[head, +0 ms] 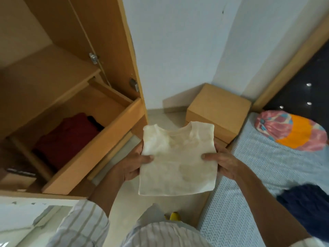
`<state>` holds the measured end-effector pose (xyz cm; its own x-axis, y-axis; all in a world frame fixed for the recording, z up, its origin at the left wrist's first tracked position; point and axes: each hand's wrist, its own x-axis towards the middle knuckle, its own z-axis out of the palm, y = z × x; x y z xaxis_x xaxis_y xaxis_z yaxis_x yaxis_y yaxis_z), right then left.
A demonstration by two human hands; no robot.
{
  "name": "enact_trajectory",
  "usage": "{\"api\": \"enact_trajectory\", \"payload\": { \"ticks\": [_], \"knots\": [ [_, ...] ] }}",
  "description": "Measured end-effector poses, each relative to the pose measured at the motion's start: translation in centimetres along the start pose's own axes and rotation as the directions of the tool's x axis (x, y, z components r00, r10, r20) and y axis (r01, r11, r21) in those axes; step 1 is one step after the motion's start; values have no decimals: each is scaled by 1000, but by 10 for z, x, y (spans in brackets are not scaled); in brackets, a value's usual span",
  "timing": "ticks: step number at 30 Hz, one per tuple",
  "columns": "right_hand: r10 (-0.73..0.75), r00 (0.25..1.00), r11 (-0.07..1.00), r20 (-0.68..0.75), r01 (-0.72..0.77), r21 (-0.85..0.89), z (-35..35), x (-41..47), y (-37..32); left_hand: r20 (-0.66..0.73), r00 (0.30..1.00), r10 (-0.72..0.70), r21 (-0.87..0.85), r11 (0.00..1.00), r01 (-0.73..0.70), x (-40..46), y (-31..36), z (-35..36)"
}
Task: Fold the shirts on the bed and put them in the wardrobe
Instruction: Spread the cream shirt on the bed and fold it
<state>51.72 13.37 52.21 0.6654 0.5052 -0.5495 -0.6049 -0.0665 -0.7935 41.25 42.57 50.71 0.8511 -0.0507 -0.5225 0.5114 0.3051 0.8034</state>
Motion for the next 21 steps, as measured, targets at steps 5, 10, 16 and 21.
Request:
{"api": "enact_trajectory", "payload": {
  "ticks": [5,10,16,21],
  "knots": [
    [89,992,983,91,-72,-169,33,61,-24,-18,999,32,-65,997,-33,-11,2,-42],
    [100,976,945,196,-31,-326,85,133,-57,-159,987,10,-127,991,-31,-6,17,-100],
    [51,938,865,344,131,-485,184,260,-114,-387,918,85,-196,965,-173,25,56,-196],
    [35,944,727,328,201,-656,272,359,-151,-521,849,87,-232,943,-239,56,91,-270]
  ]
}}
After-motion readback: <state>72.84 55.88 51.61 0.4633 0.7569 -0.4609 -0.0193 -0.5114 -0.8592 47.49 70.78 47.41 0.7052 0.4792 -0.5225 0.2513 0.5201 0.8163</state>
